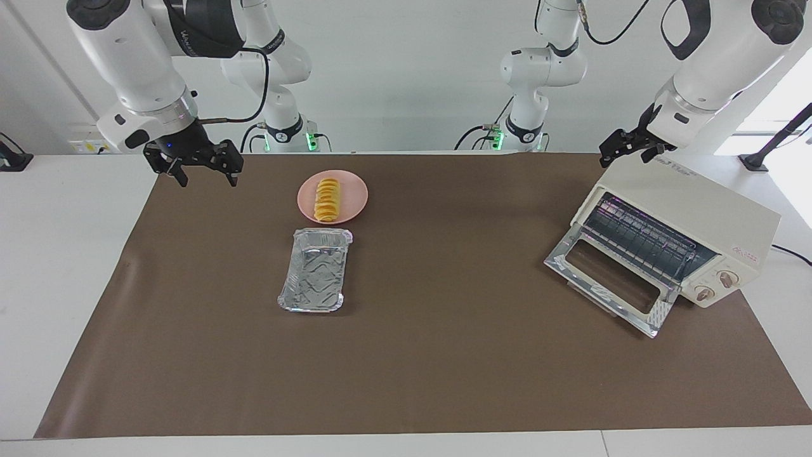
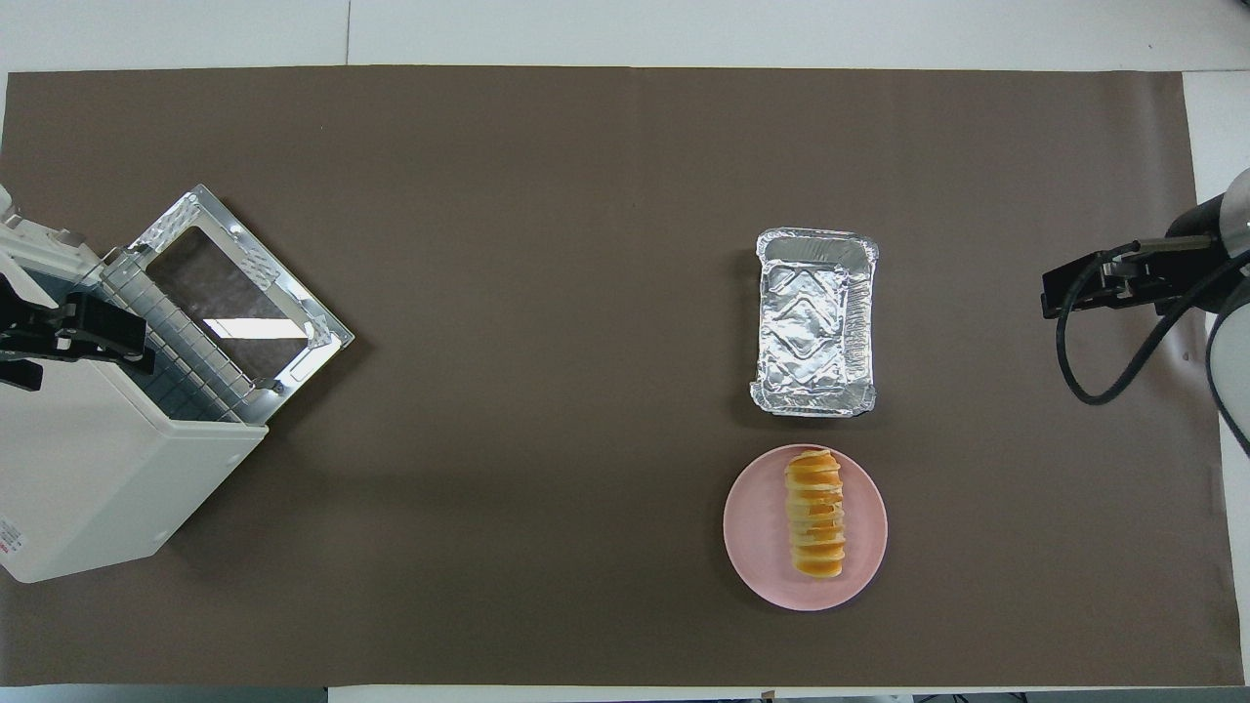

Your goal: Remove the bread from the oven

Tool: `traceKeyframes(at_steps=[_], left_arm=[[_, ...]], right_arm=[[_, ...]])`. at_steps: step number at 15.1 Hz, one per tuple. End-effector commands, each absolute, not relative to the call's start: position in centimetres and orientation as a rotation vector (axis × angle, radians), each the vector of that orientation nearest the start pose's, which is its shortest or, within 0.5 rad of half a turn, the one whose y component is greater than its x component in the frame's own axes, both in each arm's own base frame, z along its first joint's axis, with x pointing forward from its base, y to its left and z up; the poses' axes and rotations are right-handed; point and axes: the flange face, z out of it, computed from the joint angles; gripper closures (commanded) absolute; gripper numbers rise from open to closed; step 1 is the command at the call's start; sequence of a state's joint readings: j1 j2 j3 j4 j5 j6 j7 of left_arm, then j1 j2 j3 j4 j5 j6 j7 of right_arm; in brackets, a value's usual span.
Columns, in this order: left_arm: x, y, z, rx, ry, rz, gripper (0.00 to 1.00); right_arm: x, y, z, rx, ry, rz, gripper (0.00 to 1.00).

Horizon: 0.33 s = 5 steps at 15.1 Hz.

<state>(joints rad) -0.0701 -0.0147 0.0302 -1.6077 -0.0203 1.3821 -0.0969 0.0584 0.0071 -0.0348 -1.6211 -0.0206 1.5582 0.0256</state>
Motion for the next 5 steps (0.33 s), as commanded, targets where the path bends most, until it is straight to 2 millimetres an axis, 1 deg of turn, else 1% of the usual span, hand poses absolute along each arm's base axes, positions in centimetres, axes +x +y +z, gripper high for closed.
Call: traceKeyframes(at_steps=[1, 5], left_arm=[[51.98, -2.08, 60.19, -3.122, -0.092, 0.310, 0.00], [51.98, -2.08, 60.19, -3.122, -0.092, 0.310, 0.00]], right_arm=[[54.63, 0.97, 60.02, -3.157, -0.041, 0.159, 0.00], [54.37, 0.98, 59.86, -3.153, -0.041, 0.193, 0.00]])
